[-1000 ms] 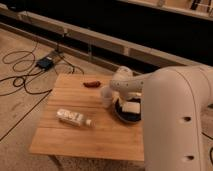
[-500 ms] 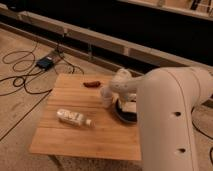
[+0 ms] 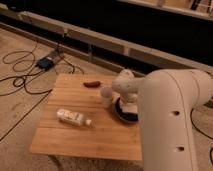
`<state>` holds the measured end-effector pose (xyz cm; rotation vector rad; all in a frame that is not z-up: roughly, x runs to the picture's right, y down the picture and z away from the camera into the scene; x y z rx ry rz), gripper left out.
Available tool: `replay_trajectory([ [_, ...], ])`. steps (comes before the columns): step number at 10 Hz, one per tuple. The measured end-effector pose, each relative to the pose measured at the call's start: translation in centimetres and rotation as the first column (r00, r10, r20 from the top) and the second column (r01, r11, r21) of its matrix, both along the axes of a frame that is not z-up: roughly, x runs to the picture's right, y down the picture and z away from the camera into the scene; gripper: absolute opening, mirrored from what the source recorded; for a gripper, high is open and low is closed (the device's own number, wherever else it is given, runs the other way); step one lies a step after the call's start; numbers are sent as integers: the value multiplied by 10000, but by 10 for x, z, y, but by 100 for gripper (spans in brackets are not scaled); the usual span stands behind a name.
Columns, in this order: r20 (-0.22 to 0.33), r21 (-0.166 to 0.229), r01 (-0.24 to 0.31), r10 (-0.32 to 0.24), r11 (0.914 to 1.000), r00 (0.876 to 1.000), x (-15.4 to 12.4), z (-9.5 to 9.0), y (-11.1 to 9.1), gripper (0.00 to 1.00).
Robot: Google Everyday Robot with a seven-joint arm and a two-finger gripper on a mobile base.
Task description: Place the eraser in the ceramic cup
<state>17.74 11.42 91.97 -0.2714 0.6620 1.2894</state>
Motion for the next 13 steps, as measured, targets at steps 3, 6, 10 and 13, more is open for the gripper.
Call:
replay_trajectory([
  [3, 58, 12, -436, 436, 9990, 9990, 6, 0, 0, 6],
  [6, 73, 27, -714, 714, 9974, 9974, 14, -7, -4, 0],
  [10, 379, 250, -956, 947, 9951, 9948, 11, -17, -19, 0],
  [13, 474, 430, -895, 874, 9951, 9950, 10, -31, -37, 0],
])
